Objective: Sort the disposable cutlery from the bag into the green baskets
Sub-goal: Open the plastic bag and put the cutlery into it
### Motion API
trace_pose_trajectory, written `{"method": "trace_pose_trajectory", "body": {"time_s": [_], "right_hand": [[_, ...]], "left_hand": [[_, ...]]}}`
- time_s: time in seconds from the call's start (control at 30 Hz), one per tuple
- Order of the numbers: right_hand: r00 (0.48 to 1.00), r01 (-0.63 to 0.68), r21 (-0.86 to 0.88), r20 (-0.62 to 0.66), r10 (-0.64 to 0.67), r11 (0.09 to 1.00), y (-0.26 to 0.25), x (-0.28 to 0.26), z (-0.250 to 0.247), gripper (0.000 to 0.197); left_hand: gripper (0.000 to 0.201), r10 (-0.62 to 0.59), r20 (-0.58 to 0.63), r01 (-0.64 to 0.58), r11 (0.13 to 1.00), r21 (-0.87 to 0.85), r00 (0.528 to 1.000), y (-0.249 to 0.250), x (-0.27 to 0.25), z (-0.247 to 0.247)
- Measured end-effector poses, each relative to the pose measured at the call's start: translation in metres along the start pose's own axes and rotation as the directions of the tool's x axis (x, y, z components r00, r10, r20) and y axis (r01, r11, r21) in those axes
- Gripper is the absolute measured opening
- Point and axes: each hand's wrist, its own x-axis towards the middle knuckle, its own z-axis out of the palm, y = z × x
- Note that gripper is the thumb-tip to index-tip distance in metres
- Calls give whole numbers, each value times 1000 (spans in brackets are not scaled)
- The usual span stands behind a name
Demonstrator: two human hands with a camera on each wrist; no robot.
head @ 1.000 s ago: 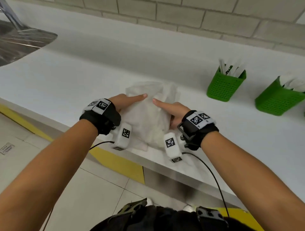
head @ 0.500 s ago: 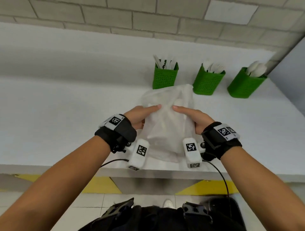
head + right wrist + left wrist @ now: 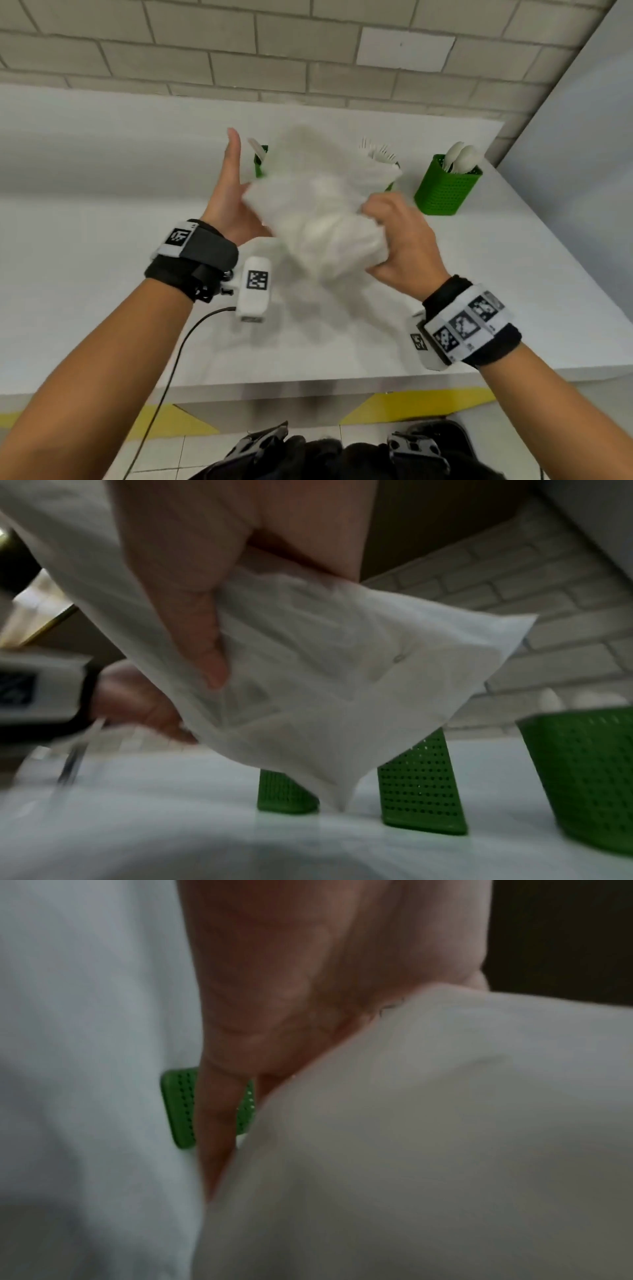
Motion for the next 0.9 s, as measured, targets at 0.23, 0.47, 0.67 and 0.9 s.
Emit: {"method": "trace_pose_trajectory", "body": {"time_s": [0.23,0.47,0.67,0.9], "right_hand": [[991,87,-390,128,-39,917,-3,-35,44,79],[963,85,-445,268,42,891,-9,-43,55,82],[674,1,-304,704,224,953,-28,-22,28,68],[978,-45,-54,199,55,998,-29,74,-9,56]], "left_hand": [[70,-56,37,36,909,416,998,-25,9,-13],[61,-58,131,-36,785,619,990,-32,2,-13],[22,100,-55,-46,790,611,994,-22,-1,-8],[25,202,55,-191,753,629,978,-3,-2,3]]}}
